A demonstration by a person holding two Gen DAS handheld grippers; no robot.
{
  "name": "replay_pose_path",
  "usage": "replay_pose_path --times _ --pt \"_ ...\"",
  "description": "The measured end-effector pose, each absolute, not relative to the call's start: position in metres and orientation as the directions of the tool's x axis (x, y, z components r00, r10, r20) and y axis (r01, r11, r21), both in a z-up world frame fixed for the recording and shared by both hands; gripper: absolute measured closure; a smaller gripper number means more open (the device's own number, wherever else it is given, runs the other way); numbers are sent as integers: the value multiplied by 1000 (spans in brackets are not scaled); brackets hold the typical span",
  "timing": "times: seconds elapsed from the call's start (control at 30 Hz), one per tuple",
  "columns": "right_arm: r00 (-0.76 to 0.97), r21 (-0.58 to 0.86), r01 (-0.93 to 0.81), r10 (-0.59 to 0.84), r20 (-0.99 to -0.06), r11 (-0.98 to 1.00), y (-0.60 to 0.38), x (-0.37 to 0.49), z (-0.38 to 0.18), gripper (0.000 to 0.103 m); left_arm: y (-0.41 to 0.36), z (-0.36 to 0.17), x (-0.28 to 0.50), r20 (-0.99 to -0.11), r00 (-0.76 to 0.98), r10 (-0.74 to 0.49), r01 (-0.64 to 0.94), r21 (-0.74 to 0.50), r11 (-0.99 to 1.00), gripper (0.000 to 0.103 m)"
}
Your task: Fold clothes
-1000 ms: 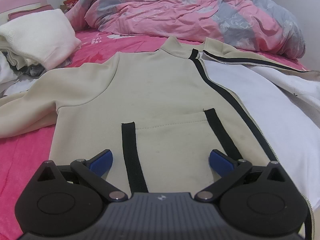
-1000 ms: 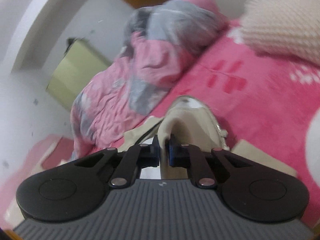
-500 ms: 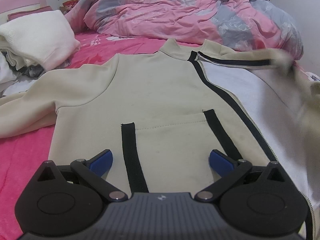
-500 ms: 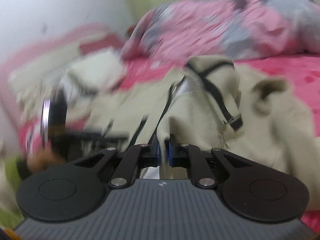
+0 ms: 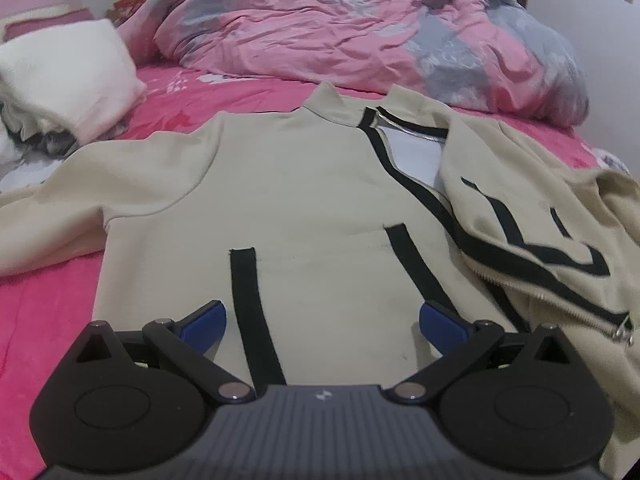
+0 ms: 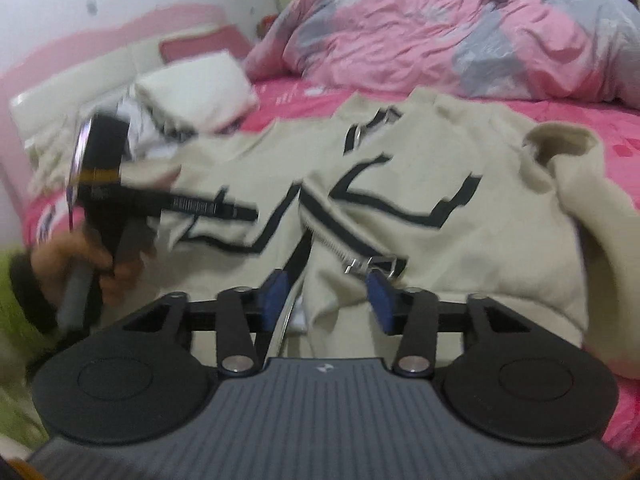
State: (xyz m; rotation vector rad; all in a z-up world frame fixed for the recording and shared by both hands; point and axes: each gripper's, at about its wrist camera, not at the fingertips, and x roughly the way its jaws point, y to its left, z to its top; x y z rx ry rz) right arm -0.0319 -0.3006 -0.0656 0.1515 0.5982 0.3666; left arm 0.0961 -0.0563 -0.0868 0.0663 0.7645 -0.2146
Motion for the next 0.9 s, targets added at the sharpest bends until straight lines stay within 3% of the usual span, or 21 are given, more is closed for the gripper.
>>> replay_pose_path --times 0.3,0.47,0.67,0.7,0.8,0.9 --pt "739 407 -187 401 -541 894 -328 -3 -89 54 -57 -93 93 -684 709 -173 235 -1 972 0" --pt "730 438 -179 417 -541 881 -324 4 -101 62 -51 -90 95 -692 695 -197 234 -41 971 0" --pt "740 500 -152 434 -514 853 -336 5 -102 66 -24 -75 94 -670 654 -351 203 -292 935 0" --pt "739 499 -159 438 -512 852 -335 7 -102 69 -20 -74 93 -661 649 -376 194 -334 922 0" --pt "737 519 -180 464 -491 835 -335 9 -101 91 -4 -72 92 -620 632 -465 165 -479 862 0" --pt "737 519 -253 510 -443 816 -330 -1 -93 94 13 -77 91 -544 593 -594 129 -664 736 0"
